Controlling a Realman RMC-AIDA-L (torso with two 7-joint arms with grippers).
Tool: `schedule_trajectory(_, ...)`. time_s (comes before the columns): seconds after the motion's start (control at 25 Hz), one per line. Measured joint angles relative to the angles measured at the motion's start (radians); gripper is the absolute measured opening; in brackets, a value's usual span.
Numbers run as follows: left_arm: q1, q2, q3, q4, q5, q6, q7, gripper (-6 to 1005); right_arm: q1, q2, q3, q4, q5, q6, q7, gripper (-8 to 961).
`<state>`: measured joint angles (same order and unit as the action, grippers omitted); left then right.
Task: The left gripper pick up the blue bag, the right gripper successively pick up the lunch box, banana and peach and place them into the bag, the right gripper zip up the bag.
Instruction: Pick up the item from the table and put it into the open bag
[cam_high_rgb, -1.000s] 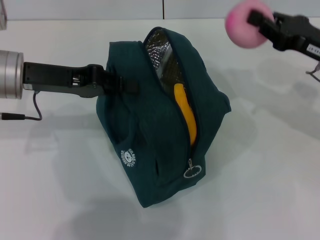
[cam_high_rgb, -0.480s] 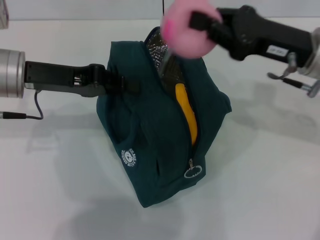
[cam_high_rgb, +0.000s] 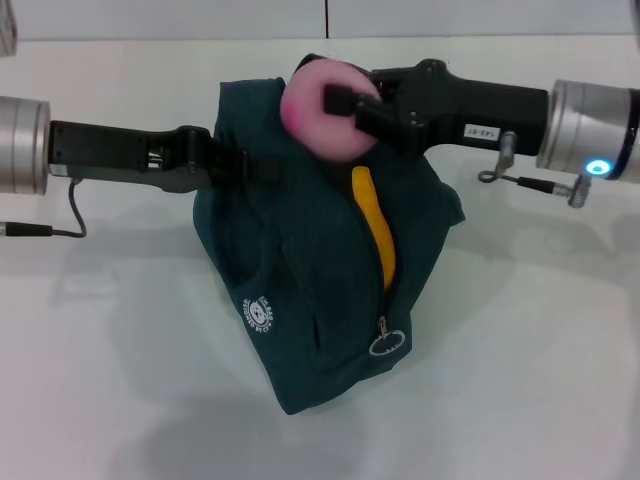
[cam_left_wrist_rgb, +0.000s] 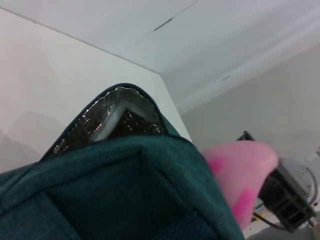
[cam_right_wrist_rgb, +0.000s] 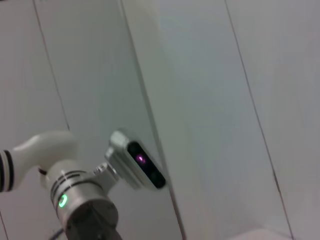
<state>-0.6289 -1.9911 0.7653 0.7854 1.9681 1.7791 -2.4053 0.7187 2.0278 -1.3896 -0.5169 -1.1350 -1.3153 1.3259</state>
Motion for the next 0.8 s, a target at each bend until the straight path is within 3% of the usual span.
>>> schedule_trajectory(0.16, 0.0, 0.0, -0.001, 0.0, 0.0, -0.002, 0.0, 74, 0.003, -0.001, -0.013, 0.0, -0.002, 0.013, 0.013, 132)
schedule_trajectory(0.8, -0.001, 0.0, -0.001, 0.0, 0.0, -0.009, 0.0, 76, 0.006, -0.005, -0.014, 0.0, -0.005, 0.043, 0.013, 650)
